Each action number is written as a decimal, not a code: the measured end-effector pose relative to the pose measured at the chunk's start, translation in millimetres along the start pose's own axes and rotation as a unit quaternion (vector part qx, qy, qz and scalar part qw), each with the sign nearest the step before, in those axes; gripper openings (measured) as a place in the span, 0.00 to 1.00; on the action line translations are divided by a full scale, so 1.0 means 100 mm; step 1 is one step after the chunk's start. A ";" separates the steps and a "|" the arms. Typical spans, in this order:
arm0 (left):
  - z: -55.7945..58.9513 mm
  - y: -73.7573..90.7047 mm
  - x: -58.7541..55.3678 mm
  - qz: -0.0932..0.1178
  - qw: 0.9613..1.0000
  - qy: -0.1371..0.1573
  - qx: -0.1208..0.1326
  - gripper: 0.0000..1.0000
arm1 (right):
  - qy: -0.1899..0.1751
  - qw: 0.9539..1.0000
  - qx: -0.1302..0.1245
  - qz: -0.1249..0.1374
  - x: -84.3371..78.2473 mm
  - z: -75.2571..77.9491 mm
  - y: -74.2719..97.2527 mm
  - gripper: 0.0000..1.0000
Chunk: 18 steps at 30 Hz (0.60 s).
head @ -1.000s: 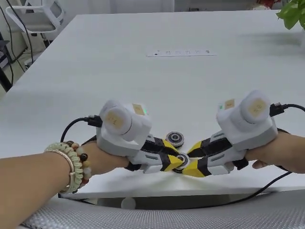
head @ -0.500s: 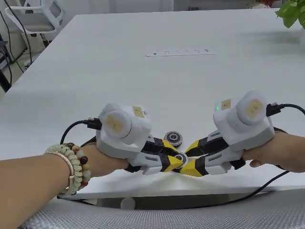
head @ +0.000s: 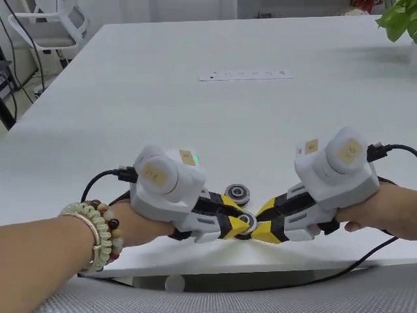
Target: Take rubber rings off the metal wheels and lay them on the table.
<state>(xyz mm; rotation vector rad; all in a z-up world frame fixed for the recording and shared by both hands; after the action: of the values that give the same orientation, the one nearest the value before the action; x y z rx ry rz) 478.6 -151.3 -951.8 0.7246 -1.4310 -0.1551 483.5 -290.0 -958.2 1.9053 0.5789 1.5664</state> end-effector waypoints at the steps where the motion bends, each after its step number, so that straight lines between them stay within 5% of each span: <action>1: 0.00 0.00 0.00 0.000 1.000 0.000 0.000 0.14 | 0.011 1.000 -0.009 0.002 0.01 0.01 0.00 0.18; 4: 0.00 -0.01 0.00 0.001 1.000 0.000 0.000 0.14 | -0.002 1.000 -0.009 0.016 0.05 0.00 -0.03 0.32; 6: 0.00 -0.01 0.00 0.001 1.000 0.001 0.001 0.14 | 0.024 1.000 0.009 0.014 0.07 -0.01 -0.05 0.24; 7: 0.00 -0.01 0.00 0.001 1.000 0.000 0.001 0.14 | 0.028 1.000 -0.005 -0.002 0.05 0.01 -0.04 0.24; 18: 0.00 -0.02 -0.01 0.002 1.000 0.003 0.001 0.14 | 0.012 1.000 -0.002 -0.008 0.00 0.01 0.01 0.14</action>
<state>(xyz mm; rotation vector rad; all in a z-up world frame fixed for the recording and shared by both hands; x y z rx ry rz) 478.8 -152.5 -953.2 0.7239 -1.4264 -0.1472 483.9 -291.2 -957.4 1.8772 0.5987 1.5820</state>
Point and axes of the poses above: the centre of the closed fingertips' face, and the gripper's own axes: y roughly backward along the fingers, z roughly to its right, x roughly out of its top, the point moved 9 cm from there along y, roughly backward along the fingers, and after that the axes turned 3 degrees about x, right-handed, at the moved point
